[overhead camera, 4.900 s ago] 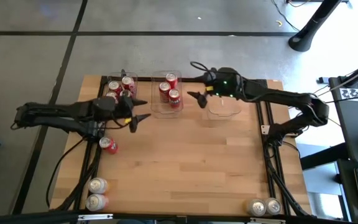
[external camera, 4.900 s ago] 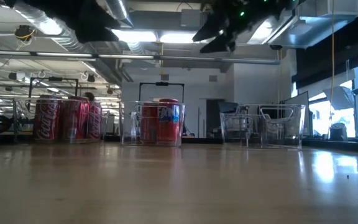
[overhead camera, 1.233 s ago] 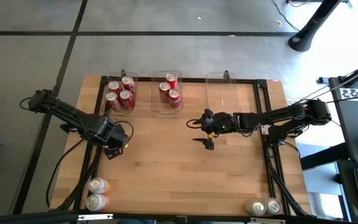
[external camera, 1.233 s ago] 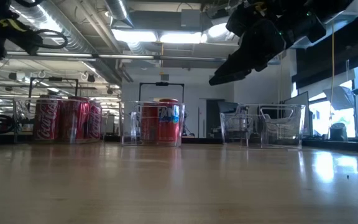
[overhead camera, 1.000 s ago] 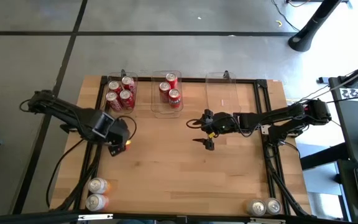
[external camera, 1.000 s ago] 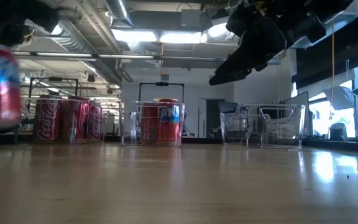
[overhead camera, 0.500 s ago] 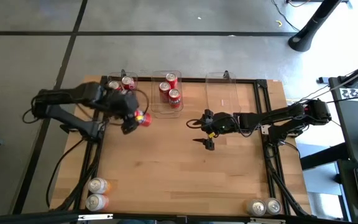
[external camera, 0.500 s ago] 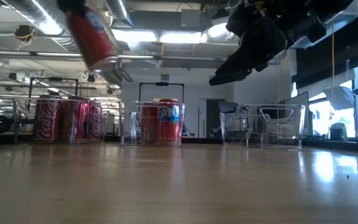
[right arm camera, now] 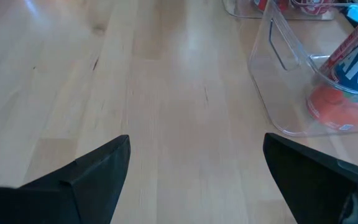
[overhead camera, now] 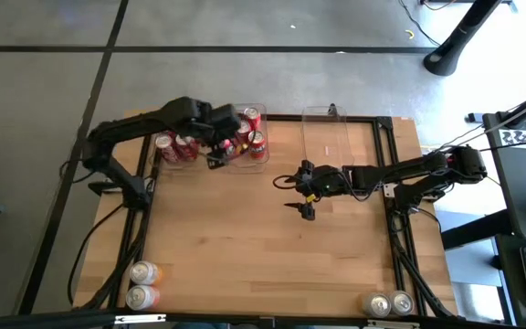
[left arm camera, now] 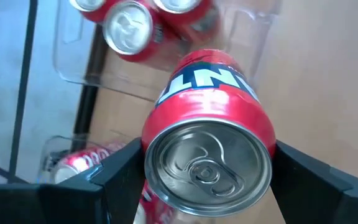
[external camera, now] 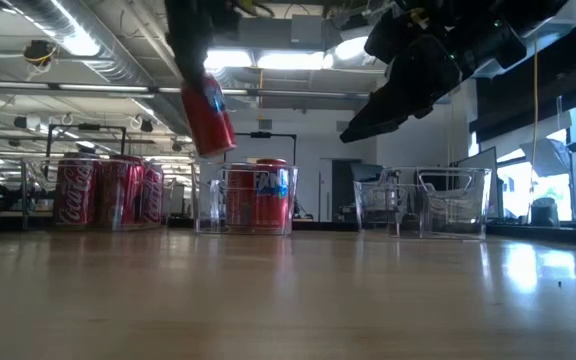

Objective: Sort soda cans
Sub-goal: Put the orange soda can into the middle transparent bin

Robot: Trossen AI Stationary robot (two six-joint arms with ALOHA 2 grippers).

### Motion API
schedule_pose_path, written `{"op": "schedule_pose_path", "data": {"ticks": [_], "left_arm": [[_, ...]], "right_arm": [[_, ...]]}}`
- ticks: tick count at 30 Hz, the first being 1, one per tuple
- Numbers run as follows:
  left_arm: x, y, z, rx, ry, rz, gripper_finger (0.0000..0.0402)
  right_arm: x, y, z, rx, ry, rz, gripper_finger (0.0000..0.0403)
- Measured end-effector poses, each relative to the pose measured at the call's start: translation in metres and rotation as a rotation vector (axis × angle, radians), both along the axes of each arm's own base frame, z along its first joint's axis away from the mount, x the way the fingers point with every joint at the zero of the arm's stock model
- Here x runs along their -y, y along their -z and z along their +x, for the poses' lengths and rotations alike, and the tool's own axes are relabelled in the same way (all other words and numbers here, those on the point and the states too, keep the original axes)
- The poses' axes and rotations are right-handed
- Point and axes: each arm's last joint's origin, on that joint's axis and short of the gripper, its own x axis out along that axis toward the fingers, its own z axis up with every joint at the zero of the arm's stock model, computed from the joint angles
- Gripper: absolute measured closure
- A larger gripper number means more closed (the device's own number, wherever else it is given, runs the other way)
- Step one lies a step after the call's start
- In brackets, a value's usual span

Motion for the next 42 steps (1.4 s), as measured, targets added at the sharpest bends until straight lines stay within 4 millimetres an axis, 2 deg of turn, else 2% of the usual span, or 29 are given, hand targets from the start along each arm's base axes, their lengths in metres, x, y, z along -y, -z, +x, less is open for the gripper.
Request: {"op": "schedule_pose_path", "data": {"ticks": [4, 8, 18, 27, 42], "left_arm": [[-0.024, 0.012, 0.008, -0.027, -0.005, 0.012, 0.0122], [-0.038, 0.023, 0.012, -0.063, -0.022, 0.003, 0.0122], [-0.051, 0.058, 0.040, -0.089, 0.019, -0.067, 0.0122], [-0.067, 0.086, 0.048, -0.168, -0.009, -0.110, 0.0115], [-0.078, 0.092, 0.050, -0.133, 0.014, -0.157, 0.0107]], "right_arm": [[0.000, 0.000, 0.000, -0.001, 0.002, -0.001, 0.0038], [0.000, 0.000, 0.000, -0.002, 0.002, -0.001, 0.0038], [0.002, -0.001, 0.000, 0.010, 0.033, -0.029, 0.0038], [0.002, -0.001, 0.001, 0.013, 0.033, -0.029, 0.0038], [0.002, -0.001, 0.001, 0.014, 0.033, -0.029, 0.0038]]}}
